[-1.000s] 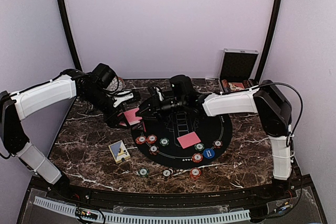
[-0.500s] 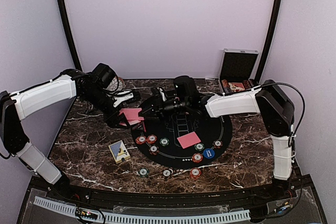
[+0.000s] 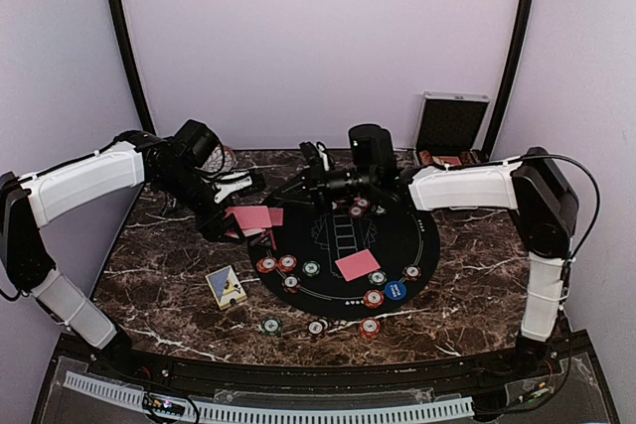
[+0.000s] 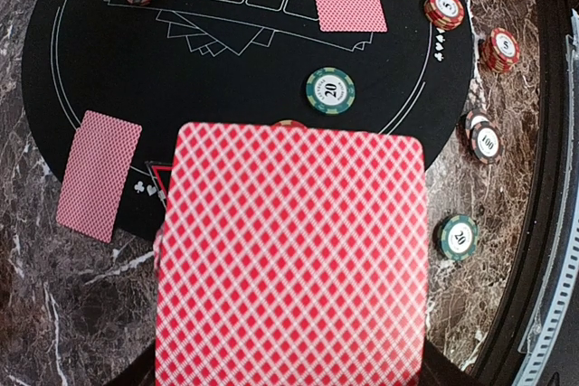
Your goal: Distribute texas hold em gaming equipment
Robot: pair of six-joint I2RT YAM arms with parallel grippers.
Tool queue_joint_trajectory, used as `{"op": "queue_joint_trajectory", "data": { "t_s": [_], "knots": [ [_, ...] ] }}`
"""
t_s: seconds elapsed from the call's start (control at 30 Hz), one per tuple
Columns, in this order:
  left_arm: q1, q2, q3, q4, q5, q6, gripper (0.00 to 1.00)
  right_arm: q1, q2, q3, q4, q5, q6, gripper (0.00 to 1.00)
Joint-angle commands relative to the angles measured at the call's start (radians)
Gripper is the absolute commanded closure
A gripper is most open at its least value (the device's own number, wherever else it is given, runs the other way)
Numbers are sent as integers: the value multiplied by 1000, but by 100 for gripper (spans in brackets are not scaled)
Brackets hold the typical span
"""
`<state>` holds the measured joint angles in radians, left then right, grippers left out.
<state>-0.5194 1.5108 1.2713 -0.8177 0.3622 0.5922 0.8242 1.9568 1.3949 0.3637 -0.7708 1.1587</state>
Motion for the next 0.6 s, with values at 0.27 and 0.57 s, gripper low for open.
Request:
{"op": "queue_joint_trajectory", "data": {
  "t_s": [0.27, 0.57],
  "knots": [
    [6, -20, 0, -8, 11, 8, 100, -45, -43, -75, 30, -28, -19, 60],
    [5, -12, 11, -9, 16, 5, 100, 10, 35, -24, 25, -60, -9, 57]
  ]
}}
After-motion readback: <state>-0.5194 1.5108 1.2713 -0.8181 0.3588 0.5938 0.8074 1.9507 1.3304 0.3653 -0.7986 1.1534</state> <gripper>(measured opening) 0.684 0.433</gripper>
